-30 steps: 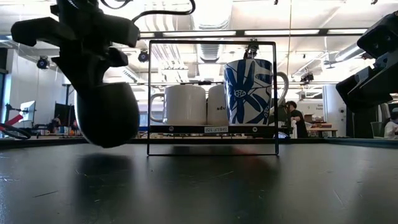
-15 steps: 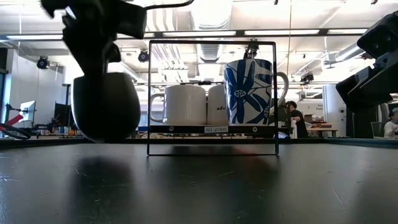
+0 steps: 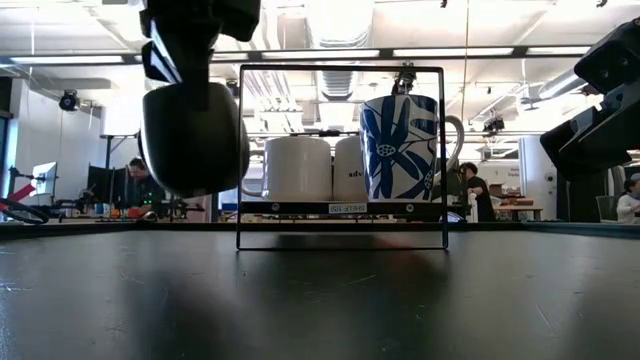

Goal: Place coffee mugs
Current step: Put the black mug on the shelf

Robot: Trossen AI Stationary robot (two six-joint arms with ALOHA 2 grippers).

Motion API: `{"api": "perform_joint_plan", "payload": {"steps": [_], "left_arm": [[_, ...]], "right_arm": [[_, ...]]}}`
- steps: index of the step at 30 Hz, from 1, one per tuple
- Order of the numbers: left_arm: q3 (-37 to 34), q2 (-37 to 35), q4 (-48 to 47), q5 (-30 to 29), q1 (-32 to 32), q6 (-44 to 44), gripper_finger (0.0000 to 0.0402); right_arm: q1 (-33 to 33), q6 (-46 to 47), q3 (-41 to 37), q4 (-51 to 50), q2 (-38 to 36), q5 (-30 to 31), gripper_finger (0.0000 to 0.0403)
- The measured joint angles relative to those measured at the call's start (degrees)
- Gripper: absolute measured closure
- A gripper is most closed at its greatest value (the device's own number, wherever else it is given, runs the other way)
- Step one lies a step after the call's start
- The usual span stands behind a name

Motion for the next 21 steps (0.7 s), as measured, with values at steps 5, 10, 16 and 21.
{"api": "perform_joint_plan", "payload": {"steps": [5,10,16,21], "left_arm": [[0.62,0.00,-1.07,1.21,2.48,2.22,0.0393],[0.75,0.00,-1.16,4.11,4.41,4.25,0.0392],[1.33,0.00,-0.05,8.38,7.18,7.24,0.0392],[1.81,0.00,0.06,8.52,9.00,10.15,0.0392]], "right_arm": [[0.00,0.00,0.00,0.00,0.02,-0.02,0.0328],[-0.01,0.00,0.00,0.00,0.02,0.00,0.0328],[0.00,0.00,0.00,0.01,0.02,-0.01,0.0328],[0.00,0.00,0.00,0.02,0.01,-0.02,0.0328]]}}
